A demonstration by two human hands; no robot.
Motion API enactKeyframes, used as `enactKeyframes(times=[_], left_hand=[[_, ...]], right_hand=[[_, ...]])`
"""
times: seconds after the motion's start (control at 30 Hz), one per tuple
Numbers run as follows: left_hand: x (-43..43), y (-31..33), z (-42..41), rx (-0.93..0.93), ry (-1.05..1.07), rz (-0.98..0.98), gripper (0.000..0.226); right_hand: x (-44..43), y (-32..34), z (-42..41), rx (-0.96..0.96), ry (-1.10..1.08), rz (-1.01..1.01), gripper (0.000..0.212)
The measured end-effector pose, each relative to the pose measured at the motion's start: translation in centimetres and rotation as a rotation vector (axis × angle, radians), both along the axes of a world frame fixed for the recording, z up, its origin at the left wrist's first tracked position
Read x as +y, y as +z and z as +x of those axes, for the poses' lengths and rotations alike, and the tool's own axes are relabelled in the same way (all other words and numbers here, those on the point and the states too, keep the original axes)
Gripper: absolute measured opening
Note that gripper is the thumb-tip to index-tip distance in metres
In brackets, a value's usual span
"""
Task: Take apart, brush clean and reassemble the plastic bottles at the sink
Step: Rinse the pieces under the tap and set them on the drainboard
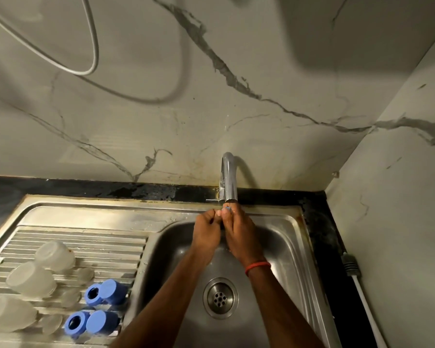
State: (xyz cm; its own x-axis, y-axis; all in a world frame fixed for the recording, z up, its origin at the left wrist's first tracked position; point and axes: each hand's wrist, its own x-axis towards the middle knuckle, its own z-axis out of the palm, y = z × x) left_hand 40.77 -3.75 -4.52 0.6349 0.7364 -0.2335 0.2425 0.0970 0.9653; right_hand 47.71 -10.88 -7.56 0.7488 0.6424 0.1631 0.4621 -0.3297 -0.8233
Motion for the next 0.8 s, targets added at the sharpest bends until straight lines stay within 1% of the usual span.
enactKeyframes(times=[0.03,0.07,0.13,0.17,0.2,0.23,0.27,0.37,0.4,0.47,0.53,0.6,0.73,0.8], left_hand=[[-0.1,-0.1,0.0,-0.001,-0.019,0.084,0.026],[-0.2,-0.4,0.0,-0.001,-0.044,0.176,0.026],[-0.7,-0.8,0.2,-0.022,-0.096,0.298,0.025],[-0.8,-0.8,0.2,-0.036,-0.117,0.320,0.023],[-0.8,-0.9,0.3,-0.046,-0.119,0.324,0.023],[-0.7,-0.8,0.3,-0.053,-0.096,0.327,0.024],[-0.4,-0.9,0.4,-0.047,-0.046,0.328,0.028],[0.8,-1.3,0.6,0.041,0.081,0.280,0.034],[1.1,-1.4,0.6,0.071,0.087,0.265,0.032],[1.8,-1.8,0.4,0.095,0.066,0.254,0.028],[2.0,-1.7,0.2,0.064,0.062,0.207,0.025],[1.4,-0.8,0.1,-0.019,0.130,-0.001,0.024],[0.9,0.1,0.4,-0.209,0.271,-0.479,0.023],[1.0,0.7,0.2,-0.295,0.303,-0.704,0.025]], right_hand=[[0.5,0.5,0.1,0.114,-0.071,0.013,0.028],[1.2,0.9,0.4,0.267,-0.161,0.018,0.032],[2.4,1.8,1.6,0.668,-0.352,0.035,0.034],[2.7,2.1,2.2,0.823,-0.395,0.022,0.033],[2.6,2.6,2.4,0.905,-0.395,0.005,0.030],[2.6,2.7,2.5,0.918,-0.367,-0.003,0.029],[2.5,2.7,2.5,0.875,-0.324,-0.012,0.030],[2.4,2.4,1.9,0.598,-0.140,-0.089,0.037],[2.1,2.7,1.5,0.565,-0.083,-0.096,0.035],[1.7,3.1,1.1,0.602,-0.021,-0.078,0.026],[1.5,3.5,1.1,0.620,0.007,-0.060,0.026],[1.7,3.6,1.2,0.540,0.027,-0.031,0.030],[1.2,3.4,0.6,0.216,0.090,0.008,0.032],[0.4,2.8,0.2,0.120,0.085,0.061,0.031]])
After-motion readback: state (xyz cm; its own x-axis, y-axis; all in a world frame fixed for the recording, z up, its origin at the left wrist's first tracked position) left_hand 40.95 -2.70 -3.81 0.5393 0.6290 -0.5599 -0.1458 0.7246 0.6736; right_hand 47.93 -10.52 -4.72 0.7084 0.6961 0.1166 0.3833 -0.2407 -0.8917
